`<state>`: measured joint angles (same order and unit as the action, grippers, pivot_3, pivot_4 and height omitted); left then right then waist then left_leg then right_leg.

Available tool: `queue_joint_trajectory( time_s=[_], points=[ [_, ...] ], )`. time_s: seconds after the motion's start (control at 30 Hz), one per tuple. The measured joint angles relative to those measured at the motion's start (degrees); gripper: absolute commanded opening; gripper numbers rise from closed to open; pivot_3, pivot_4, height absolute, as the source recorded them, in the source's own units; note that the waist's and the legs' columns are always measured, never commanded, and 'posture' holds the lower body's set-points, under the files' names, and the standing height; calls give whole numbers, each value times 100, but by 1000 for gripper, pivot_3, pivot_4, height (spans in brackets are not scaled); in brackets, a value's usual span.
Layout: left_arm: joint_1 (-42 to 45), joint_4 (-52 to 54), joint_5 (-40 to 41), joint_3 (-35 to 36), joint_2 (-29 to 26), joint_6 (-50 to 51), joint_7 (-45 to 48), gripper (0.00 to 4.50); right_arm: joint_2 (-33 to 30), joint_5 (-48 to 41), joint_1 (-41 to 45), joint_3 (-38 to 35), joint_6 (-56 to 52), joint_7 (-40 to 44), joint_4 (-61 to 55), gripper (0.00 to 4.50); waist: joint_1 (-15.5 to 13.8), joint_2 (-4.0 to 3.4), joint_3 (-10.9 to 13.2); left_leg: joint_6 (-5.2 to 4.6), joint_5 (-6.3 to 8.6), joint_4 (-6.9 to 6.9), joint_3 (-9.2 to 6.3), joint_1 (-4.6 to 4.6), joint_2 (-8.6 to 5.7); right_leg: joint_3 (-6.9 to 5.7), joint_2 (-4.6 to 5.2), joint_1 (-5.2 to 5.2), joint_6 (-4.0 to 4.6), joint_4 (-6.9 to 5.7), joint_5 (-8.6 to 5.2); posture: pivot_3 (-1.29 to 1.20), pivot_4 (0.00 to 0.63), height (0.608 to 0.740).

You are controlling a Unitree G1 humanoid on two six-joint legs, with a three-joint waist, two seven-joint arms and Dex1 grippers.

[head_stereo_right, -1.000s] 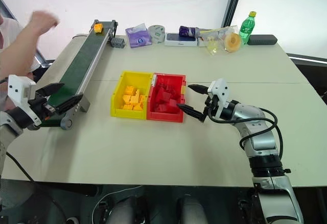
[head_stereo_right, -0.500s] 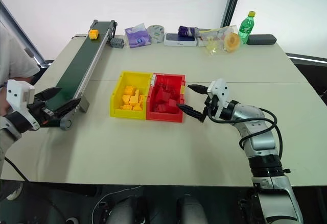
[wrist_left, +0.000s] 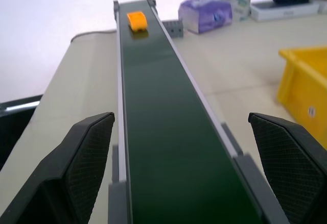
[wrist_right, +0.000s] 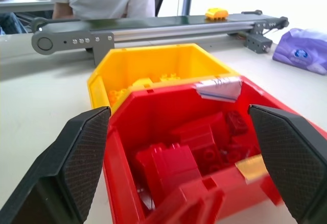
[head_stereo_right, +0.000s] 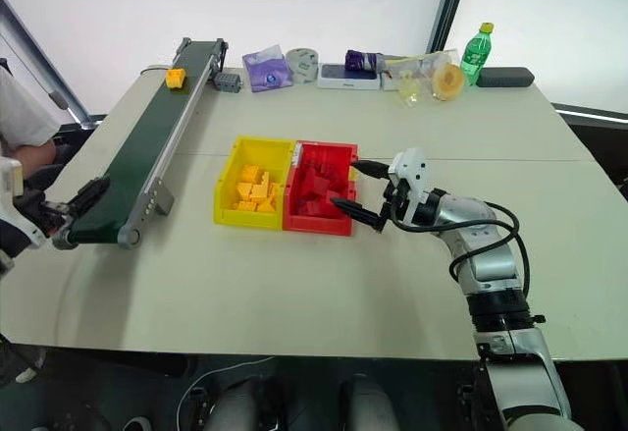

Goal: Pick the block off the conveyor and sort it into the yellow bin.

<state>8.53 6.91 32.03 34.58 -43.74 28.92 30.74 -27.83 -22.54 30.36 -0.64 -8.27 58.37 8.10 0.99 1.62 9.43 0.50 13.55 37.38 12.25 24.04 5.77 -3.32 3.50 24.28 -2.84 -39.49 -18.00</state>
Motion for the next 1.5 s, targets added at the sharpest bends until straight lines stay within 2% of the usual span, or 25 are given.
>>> queue_joint_trajectory(
  time_s=[0.83,1.2,1.5],
  points=[
    [171,-287,-162,-18,-9,66,-137,4437,-16,35,-18,-2,18,17,30,4500,11,0,0,0,0,-2,1,0,-1,0,-2,1,0,0,0,0,150,740],
    [1139,-1236,-603,-714,-15,457,-581,4437,-19,32,-17,-5,-10,8,-1,4500,5,0,0,0,0,-1,2,0,-3,-1,-12,1,0,0,0,0,150,740],
    [2076,-2000,-647,-911,-26,710,-535,4437,-39,-181,-184,-33,-200,95,-402,4500,0,0,0,0,0,1,3,0,-4,-1,-16,1,0,-1,0,0,150,740]
  ],
)
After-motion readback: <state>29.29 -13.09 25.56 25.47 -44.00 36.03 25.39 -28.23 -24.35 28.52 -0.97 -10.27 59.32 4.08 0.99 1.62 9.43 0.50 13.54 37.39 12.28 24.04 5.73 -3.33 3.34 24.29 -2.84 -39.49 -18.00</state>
